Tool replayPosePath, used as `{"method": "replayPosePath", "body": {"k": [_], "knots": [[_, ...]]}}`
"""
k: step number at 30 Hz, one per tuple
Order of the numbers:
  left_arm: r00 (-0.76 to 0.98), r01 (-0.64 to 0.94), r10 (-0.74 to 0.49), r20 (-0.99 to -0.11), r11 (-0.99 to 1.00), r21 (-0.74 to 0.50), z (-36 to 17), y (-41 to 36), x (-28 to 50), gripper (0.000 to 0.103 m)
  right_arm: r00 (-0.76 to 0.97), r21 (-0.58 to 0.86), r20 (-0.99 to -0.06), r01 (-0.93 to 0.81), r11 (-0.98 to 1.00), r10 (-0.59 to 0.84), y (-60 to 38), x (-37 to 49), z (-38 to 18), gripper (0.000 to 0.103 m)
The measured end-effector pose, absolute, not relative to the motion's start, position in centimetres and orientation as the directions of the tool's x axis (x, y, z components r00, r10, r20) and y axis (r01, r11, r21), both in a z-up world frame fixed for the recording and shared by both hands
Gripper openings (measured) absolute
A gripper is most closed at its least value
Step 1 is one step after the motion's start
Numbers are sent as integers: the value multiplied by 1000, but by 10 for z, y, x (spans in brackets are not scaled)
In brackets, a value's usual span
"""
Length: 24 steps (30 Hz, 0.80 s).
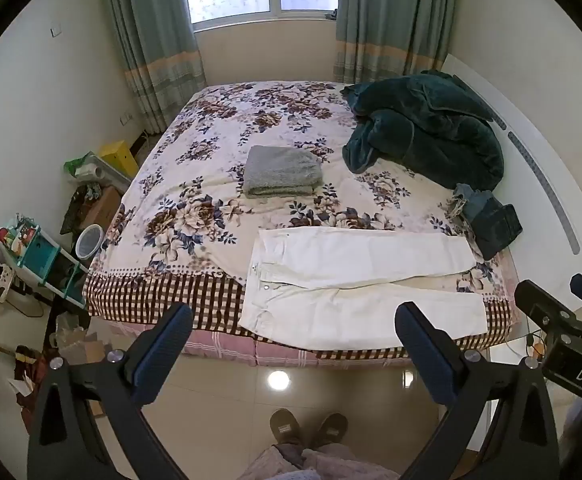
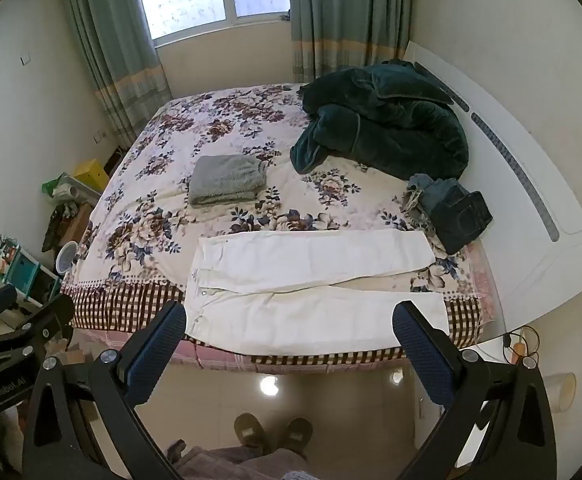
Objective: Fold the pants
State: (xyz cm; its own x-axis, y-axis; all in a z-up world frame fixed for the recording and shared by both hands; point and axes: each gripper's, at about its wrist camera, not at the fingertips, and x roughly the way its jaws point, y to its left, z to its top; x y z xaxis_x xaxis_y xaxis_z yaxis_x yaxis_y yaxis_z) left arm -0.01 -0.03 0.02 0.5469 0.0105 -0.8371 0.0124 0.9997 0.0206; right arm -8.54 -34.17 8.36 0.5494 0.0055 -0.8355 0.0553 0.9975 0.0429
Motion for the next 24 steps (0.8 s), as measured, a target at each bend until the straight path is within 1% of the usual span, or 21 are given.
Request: {"method": "replayPosePath", "body": {"k": [11,24], "knots": [[554,17,4,-832,1000,16,0,0,1,103,545,30,-839,55,998,-5,-343,-86,85,103],[566,17,-3,-824,1000,8,18,-6,5,103,550,27,-835,57,998,-9,-349,-89,95,103]]}}
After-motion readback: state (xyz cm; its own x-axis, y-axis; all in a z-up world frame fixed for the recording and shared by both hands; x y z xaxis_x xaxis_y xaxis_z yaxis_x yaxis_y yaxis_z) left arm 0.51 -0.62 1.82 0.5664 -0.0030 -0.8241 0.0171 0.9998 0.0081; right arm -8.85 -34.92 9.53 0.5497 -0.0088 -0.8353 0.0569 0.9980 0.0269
